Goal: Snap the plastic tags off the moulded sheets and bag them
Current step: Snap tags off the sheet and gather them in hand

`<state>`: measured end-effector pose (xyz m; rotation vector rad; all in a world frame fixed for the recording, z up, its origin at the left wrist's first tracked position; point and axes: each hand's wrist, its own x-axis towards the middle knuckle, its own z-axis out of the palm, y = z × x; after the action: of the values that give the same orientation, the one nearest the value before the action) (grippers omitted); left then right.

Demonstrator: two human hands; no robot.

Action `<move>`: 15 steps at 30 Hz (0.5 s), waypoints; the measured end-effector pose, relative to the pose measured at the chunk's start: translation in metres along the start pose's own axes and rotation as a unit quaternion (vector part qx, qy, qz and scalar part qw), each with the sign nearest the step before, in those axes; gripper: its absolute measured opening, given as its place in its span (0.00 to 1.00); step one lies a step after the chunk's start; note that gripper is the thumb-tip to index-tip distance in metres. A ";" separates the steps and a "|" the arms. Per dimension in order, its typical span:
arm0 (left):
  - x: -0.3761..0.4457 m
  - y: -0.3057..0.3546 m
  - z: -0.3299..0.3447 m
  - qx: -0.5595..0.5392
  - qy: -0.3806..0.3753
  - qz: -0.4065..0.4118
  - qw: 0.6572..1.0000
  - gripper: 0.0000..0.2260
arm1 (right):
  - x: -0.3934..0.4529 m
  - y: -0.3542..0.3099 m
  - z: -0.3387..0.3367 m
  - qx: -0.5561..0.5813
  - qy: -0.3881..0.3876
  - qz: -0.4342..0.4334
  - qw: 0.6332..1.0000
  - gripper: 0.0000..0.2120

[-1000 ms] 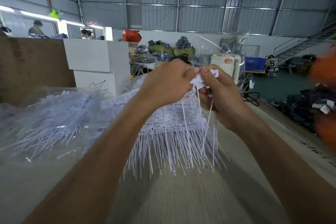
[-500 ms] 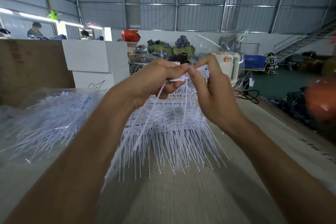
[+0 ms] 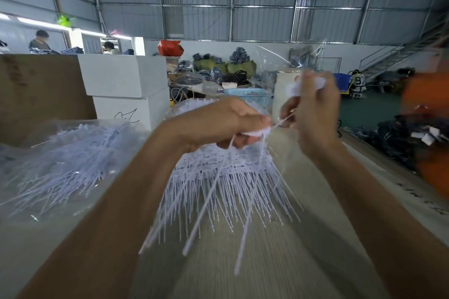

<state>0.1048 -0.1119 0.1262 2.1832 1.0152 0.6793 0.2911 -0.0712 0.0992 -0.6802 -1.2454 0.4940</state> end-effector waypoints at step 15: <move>0.013 -0.015 -0.002 0.049 0.113 0.036 0.992 0.21 | 0.000 0.012 -0.004 0.048 -0.048 0.130 0.989 0.15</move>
<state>0.1034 -0.0934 0.1188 2.2744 1.1067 0.9457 0.2955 -0.0637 0.0894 -0.7490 -1.2196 0.8053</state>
